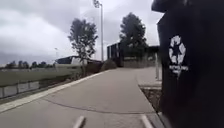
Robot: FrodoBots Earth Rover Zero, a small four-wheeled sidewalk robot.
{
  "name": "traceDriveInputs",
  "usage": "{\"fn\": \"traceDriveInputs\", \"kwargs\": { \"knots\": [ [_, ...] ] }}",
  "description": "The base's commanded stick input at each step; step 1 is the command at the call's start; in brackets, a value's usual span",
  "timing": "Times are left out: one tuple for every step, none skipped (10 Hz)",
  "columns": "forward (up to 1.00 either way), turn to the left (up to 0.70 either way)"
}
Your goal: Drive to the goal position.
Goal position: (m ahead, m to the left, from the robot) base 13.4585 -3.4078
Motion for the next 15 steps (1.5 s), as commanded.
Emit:
{"fn": "traceDriveInputs", "kwargs": {
  "knots": [
    [0.95,-0.16],
    [0.95,0.00],
    [0.95,0.00],
    [0.95,0.00],
    [0.96,0.00],
    [0.99,0.00],
    [0.97,0.00],
    [0.96,0.00],
    [0.93,0.00],
    [0.91,0.03],
    [0.90,0.13],
    [0.90,0.23],
    [0.90,0.33],
    [0.88,0.35],
    [0.85,0.34]
  ]
}}
